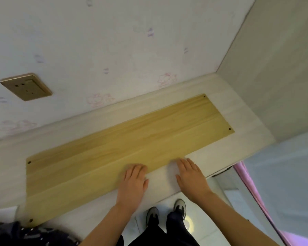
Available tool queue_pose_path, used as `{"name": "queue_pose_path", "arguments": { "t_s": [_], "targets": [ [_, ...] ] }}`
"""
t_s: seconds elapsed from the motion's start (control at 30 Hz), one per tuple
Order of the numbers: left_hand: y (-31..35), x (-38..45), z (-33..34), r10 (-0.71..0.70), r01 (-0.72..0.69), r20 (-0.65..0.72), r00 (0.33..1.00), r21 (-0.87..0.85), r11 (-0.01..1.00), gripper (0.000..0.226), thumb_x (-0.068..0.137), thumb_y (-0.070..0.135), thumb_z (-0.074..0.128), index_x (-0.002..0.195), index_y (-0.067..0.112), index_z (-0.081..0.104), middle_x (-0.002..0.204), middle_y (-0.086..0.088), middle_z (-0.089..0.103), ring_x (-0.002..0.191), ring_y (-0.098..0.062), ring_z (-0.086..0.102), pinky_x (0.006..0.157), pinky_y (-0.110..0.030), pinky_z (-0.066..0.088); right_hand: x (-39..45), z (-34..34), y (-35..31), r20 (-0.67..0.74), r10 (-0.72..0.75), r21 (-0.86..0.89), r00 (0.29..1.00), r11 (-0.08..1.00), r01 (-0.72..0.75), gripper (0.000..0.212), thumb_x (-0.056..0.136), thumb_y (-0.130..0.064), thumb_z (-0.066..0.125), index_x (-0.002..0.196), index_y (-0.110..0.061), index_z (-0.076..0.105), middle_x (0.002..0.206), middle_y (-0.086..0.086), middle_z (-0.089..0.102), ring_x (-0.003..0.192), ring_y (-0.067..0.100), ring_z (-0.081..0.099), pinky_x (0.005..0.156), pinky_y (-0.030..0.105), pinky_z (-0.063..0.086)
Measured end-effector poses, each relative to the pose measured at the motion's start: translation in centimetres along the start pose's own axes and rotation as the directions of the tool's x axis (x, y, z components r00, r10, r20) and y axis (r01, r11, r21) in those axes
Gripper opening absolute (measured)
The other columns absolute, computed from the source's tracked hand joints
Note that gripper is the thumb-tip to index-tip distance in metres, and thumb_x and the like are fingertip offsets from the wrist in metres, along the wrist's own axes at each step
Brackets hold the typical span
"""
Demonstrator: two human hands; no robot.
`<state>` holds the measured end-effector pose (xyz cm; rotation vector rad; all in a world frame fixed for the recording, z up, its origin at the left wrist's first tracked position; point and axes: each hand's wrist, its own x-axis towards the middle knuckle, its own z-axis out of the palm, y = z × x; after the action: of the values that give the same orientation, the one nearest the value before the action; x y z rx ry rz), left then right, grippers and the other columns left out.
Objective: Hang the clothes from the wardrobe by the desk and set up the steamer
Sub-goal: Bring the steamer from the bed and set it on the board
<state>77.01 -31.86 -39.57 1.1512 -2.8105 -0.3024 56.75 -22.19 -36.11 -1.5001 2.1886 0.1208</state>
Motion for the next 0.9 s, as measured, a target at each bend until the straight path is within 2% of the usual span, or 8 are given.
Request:
{"name": "queue_pose_path", "arguments": {
  "t_s": [0.1, 0.17, 0.23, 0.3, 0.47, 0.6, 0.7, 0.9],
  "targets": [
    [1.5, 0.0, -0.2, 0.079, -0.078, 0.043, 0.996, -0.016, 0.997, 0.038, 0.079, 0.028, 0.074, 0.114, 0.016, 0.065, 0.107, 0.002, 0.068, 0.101, -0.02, 0.062, 0.083, -0.034, 0.054, -2.5, 0.6, 0.6, -0.052, 0.052, 0.052, 0.997, 0.997, -0.049, 0.054, 0.101, -0.031, 0.033, 0.15, -0.012, 0.02, 0.154, 0.007, 0.027, 0.145, 0.026, 0.017, 0.118, 0.039, 0.018],
    [2.8, 0.0, -0.3, 0.133, -0.132, 0.033, 0.991, -0.017, 0.991, 0.032, 0.086, 0.029, 0.063, 0.115, 0.016, 0.066, 0.103, 0.003, 0.068, 0.098, -0.02, 0.063, 0.079, -0.034, 0.055, -4.3, 0.8, 1.2, -0.101, 0.098, 0.086, 0.99, 0.992, -0.09, 0.052, 0.101, -0.031, 0.034, 0.149, -0.011, 0.025, 0.151, 0.008, 0.034, 0.142, 0.027, 0.025, 0.117, 0.038, 0.021],
    [4.5, 0.2, -0.5, 0.176, -0.174, 0.046, 0.983, -0.046, 0.984, 0.037, 0.088, 0.032, 0.046, 0.114, 0.017, 0.067, 0.099, 0.004, 0.068, 0.094, -0.019, 0.063, 0.076, -0.034, 0.055, -6.1, 0.8, 1.7, -0.138, 0.148, 0.121, 0.979, 0.984, -0.132, 0.051, 0.101, -0.03, 0.035, 0.148, -0.012, 0.028, 0.148, 0.007, 0.038, 0.139, 0.027, 0.03, 0.115, 0.036, 0.024],
    [6.3, 0.3, -0.4, 0.24, -0.237, 0.043, 0.97, -0.074, 0.969, 0.04, 0.088, 0.032, 0.041, 0.113, 0.016, 0.068, 0.095, 0.004, 0.068, 0.092, -0.018, 0.063, 0.078, -0.033, 0.055, -8.1, 0.8, 2.4, -0.167, 0.202, 0.157, 0.965, 0.972, -0.176, 0.05, 0.101, -0.03, 0.036, 0.147, -0.013, 0.028, 0.147, 0.006, 0.039, 0.138, 0.025, 0.032, 0.113, 0.035, 0.026],
    [11.1, -0.1, -0.1, 0.381, -0.375, 0.017, 0.925, -0.134, 0.917, 0.025, 0.085, 0.022, 0.062, 0.109, 0.015, 0.069, 0.093, 0.004, 0.069, 0.091, -0.018, 0.063, 0.073, -0.033, 0.055, -13.6, 2.1, 4.8, -0.212, 0.341, 0.223, 0.916, 0.929, -0.294, 0.048, 0.101, -0.031, 0.036, 0.146, -0.015, 0.03, 0.143, 0.005, 0.044, 0.134, 0.024, 0.037, 0.11, 0.034, 0.029],
    [15.8, -1.7, 0.0, 0.494, -0.488, 0.029, 0.869, -0.122, 0.864, 0.037, 0.089, 0.03, 0.041, 0.107, 0.016, 0.069, 0.087, 0.006, 0.068, 0.085, -0.017, 0.062, 0.068, -0.031, 0.053, -19.1, 4.3, 6.8, -0.229, 0.452, 0.306, 0.862, 0.874, -0.377, 0.046, 0.1, -0.031, 0.039, 0.143, -0.015, 0.035, 0.138, 0.003, 0.05, 0.13, 0.024, 0.042, 0.108, 0.034, 0.033],
    [19.5, -3.9, 0.7, 0.568, -0.56, 0.028, 0.823, -0.128, 0.818, 0.038, 0.089, 0.03, 0.04, 0.106, 0.016, 0.07, 0.084, 0.006, 0.068, 0.084, -0.017, 0.062, 0.067, -0.03, 0.052, -23.8, 6.4, 8.4, -0.256, 0.529, 0.352, 0.809, 0.83, -0.432, 0.044, 0.097, -0.03, 0.045, 0.139, -0.014, 0.043, 0.13, 0.004, 0.057, 0.122, 0.026, 0.051, 0.101, 0.036, 0.041],
    [28.1, -10.7, 2.7, 0.685, -0.668, 0.093, 0.723, -0.158, 0.727, 0.037, 0.089, 0.027, 0.039, 0.105, 0.014, 0.069, 0.089, 0.004, 0.068, 0.085, -0.019, 0.062, 0.069, -0.031, 0.053, -34.7, 11.2, 11.0, -0.25, 0.66, 0.405, 0.709, 0.736, -0.543, 0.043, 0.096, -0.029, 0.047, 0.135, -0.012, 0.046, 0.125, 0.005, 0.059, 0.116, 0.028, 0.054, 0.097, 0.036, 0.043]
  ]
}}
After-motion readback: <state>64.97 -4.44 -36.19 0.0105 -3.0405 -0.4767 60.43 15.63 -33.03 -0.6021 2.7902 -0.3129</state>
